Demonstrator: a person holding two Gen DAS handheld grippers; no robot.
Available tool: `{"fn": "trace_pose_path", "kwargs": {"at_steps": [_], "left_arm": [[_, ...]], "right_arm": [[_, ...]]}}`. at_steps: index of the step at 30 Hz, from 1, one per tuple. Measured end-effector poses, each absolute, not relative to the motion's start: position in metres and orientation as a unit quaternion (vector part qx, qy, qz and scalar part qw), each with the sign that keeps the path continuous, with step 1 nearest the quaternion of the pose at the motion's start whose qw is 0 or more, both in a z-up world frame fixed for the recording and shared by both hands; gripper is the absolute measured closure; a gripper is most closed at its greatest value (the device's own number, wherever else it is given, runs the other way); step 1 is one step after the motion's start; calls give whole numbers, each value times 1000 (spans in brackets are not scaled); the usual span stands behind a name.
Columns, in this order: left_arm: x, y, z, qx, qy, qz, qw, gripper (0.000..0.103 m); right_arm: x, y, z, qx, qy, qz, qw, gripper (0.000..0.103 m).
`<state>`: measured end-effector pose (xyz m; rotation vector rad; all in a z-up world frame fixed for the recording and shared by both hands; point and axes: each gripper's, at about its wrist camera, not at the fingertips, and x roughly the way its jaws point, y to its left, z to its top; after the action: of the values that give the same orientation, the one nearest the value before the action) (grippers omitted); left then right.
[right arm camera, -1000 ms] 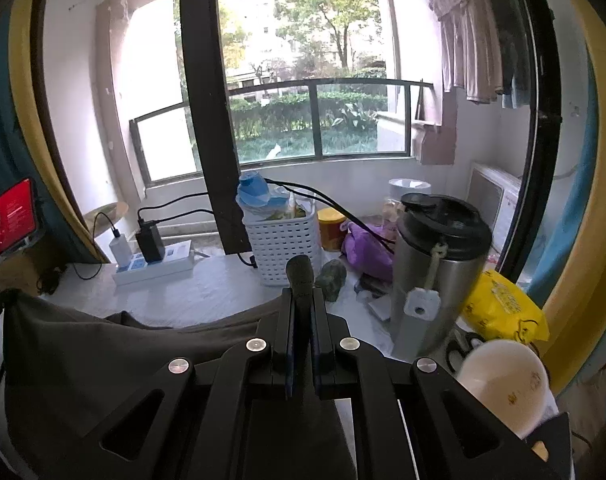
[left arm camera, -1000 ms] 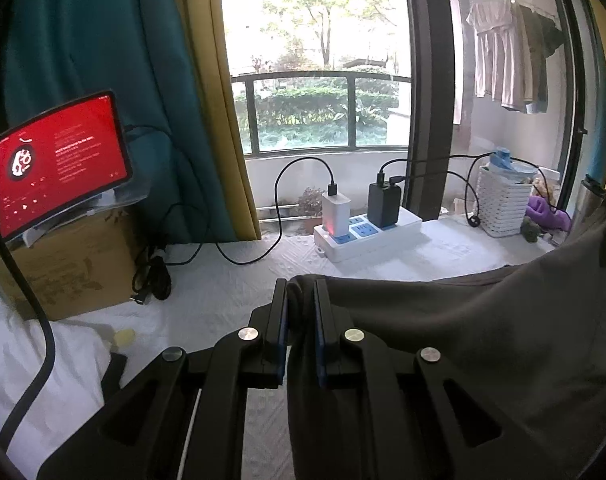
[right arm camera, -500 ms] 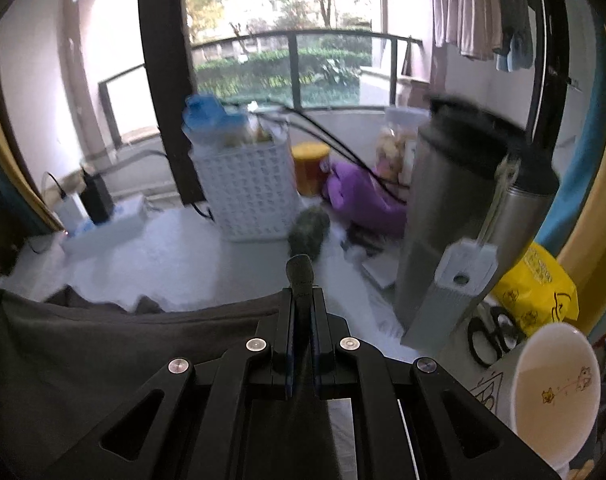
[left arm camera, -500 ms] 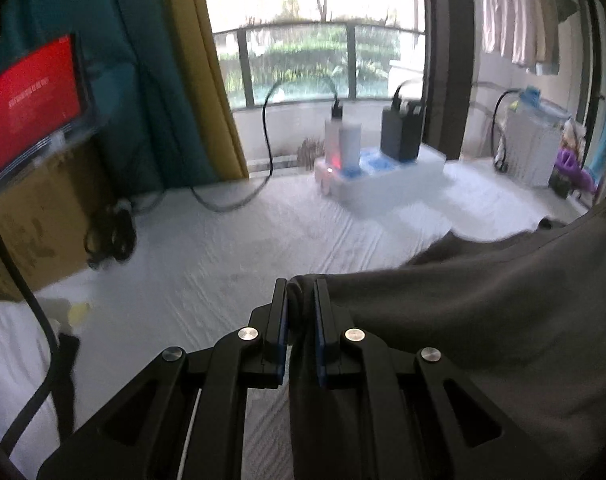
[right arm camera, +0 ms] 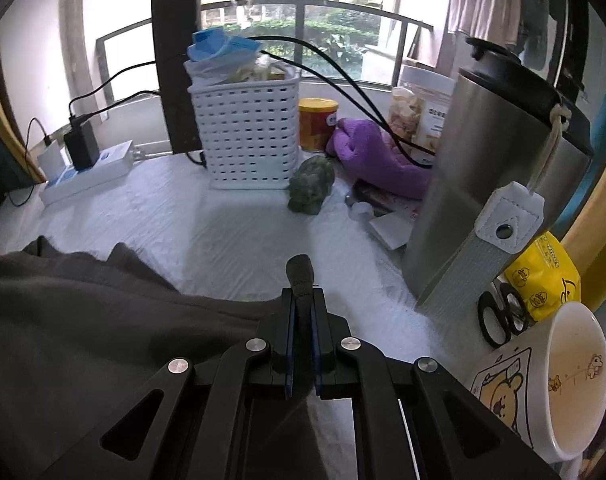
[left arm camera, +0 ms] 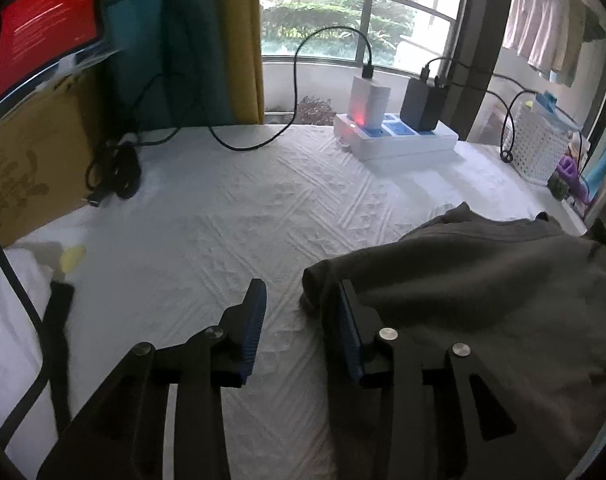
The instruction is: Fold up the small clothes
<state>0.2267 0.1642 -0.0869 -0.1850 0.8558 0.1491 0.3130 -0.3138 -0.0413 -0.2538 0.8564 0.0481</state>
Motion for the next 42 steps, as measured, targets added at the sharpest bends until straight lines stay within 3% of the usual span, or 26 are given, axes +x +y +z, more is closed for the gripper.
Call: {"fn": "trace_pose_path", "kwargs": {"at_steps": [3,4,6,7,21,28,35,36,37,38,42], "left_arm": [[225,169,-86,-109,416,62,901,67],[224,172,-87,-121,419,57,898,67],[225,177,-89,-147,426,45,892,67],[226,179,-91,-169,428,30,887,67],[251,172,-108,-282,458,-76,839,67],[256,192,-121,-386,446,-86,803,64],[263,188,-120,-375,437,-90,812,65],[263,186,-117,-364,429,-87,822,73],[265,182,-113,-341,421,-79,837,92],[265,179,-108,-328,418,-75,844,96],[258,160,-74,-225,374,-63,897,97]], "right_arm": [[309,-309,-40,-129,411,23,902,93],[308,-309,-40,-129,411,22,902,86],[307,-308,-39,-126,411,21,903,53],[305,-309,-38,-124,407,21,905,32],[293,-294,-35,-125,404,41,905,32],[293,-292,-36,-123,403,44,906,31],[291,-292,-38,-119,404,47,906,31],[291,-292,-38,-118,404,48,906,31],[290,-292,-38,-117,404,48,906,32],[289,-292,-38,-118,404,49,906,31],[286,-296,-36,-118,400,48,908,31]]}}
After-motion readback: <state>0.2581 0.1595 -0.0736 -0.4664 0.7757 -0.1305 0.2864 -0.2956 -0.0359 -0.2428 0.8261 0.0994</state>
